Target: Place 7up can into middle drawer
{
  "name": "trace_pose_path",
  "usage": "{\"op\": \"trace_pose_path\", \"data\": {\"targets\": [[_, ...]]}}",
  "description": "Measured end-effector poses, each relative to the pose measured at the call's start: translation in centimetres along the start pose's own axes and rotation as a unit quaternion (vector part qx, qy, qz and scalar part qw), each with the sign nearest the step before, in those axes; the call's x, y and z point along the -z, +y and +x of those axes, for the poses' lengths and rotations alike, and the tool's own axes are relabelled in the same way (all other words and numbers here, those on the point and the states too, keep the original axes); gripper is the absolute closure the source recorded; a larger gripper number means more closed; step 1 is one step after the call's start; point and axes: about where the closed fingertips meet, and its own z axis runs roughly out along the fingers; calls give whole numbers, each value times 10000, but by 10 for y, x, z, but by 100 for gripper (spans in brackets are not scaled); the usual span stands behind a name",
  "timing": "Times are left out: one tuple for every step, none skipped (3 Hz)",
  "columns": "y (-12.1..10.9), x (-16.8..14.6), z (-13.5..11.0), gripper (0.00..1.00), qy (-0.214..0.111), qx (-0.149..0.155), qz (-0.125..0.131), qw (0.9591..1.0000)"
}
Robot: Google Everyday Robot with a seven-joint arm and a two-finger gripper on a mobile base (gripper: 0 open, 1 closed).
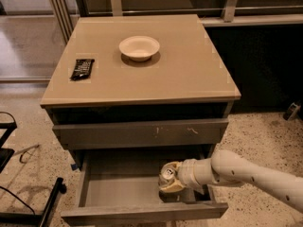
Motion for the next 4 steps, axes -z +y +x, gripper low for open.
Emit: {"op": "trace_pose_path", "data": {"targets": [[-2,-13,9,100,-77,-9,-30,10000],[-3,-27,17,100,-223,5,-60,9997],[-3,-39,23,100,-351,17,-102,9993],[-2,-63,29,100,-497,20,-251,9984]]}}
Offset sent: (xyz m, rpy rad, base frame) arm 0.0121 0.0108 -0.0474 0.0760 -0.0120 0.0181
